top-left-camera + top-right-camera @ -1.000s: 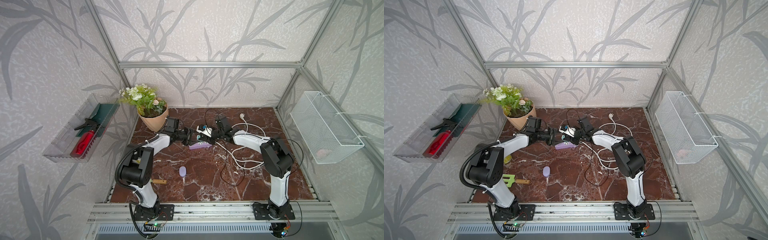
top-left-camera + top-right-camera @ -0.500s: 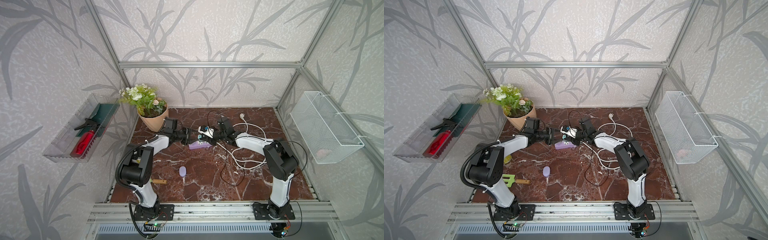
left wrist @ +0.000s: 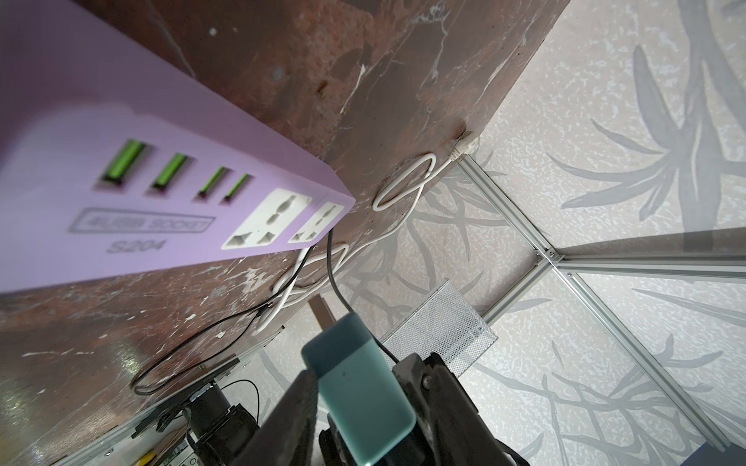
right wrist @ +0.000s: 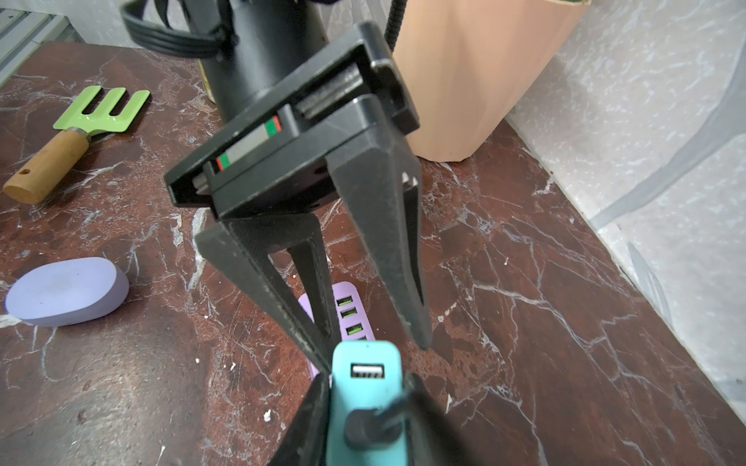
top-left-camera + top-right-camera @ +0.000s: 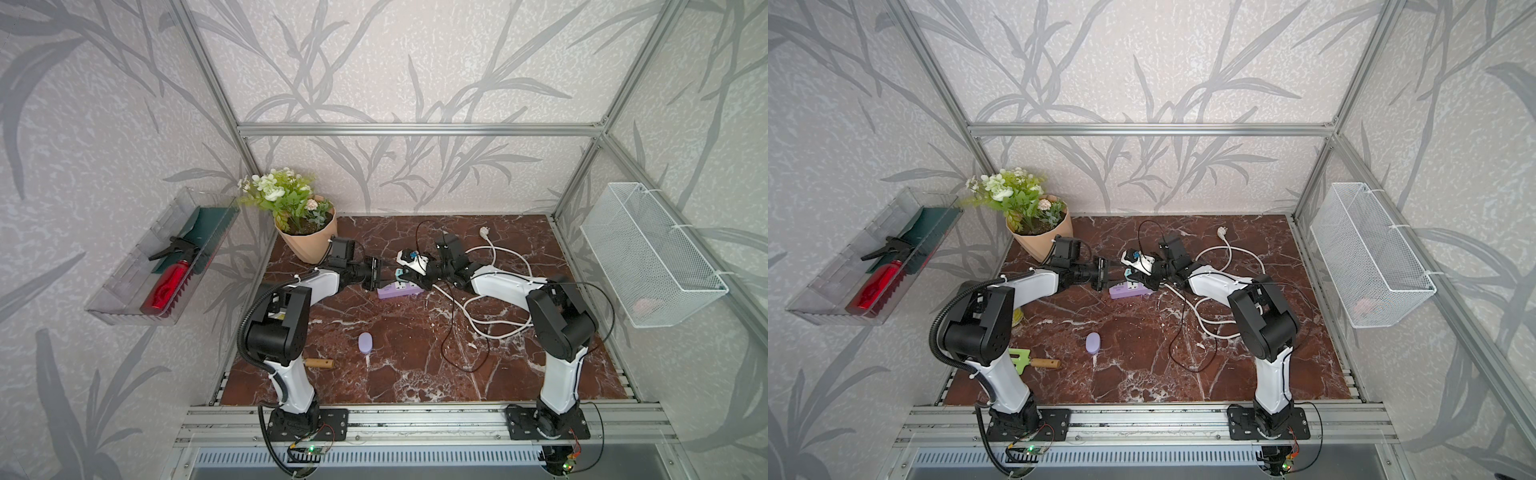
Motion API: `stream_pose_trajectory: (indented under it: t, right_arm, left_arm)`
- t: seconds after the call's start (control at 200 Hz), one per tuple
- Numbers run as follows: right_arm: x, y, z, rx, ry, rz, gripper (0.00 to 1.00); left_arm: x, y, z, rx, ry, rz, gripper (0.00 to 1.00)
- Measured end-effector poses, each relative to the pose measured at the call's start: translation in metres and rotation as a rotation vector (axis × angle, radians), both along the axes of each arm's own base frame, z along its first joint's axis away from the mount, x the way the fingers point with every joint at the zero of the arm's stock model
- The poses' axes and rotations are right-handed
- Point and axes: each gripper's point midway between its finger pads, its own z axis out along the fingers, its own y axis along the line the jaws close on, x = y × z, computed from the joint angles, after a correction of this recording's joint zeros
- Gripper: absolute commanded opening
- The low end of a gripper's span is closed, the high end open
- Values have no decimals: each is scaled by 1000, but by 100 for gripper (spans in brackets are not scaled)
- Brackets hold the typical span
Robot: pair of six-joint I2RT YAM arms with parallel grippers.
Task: Charge the bluetooth headset
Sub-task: Adjust the plug at the socket.
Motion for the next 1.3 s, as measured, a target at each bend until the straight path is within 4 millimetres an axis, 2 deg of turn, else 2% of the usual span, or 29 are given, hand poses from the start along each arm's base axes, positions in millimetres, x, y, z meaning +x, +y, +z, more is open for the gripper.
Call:
stream_pose_trajectory:
  t: [0.14,0.19,0.23,0.36,0.445,0.51,0.595,0.79,0.94,1.12,1.3]
  right_arm:
    - [2,4,2,3,-6,4,0]
    - [3,5,2,4,-2,3,0]
    - [4,6,1,4,0,4,0]
    - [1,9,-2,7,15,18,0]
    - [-3,14,-5,7,33,39,0]
    - [-7,17,-9,4,50,54,0]
    - [-9,18,-12,3,72,64,0]
    - [-14,18,-21,-3,123,65,0]
    - [-15,20,-30,-12,152,69,0]
    - [-5,24,-32,11,182,76,0]
    - [9,15,-26,55,211,61,0]
  left_arm:
    - [0,0,-4,-2,11,-1,29]
    - [2,2,-5,0,12,8,27]
    - [3,3,-6,3,10,12,29]
    - [2,7,-8,10,5,14,45]
    - [-2,13,-12,18,10,22,46]
    - [-6,19,-15,28,19,29,37]
    - [-7,25,-17,46,13,31,31]
    - [-7,29,-17,66,-8,28,26]
    - [-9,33,-20,78,0,22,17]
    - [-14,42,-22,103,11,25,13]
    - [-21,50,-26,135,23,26,11]
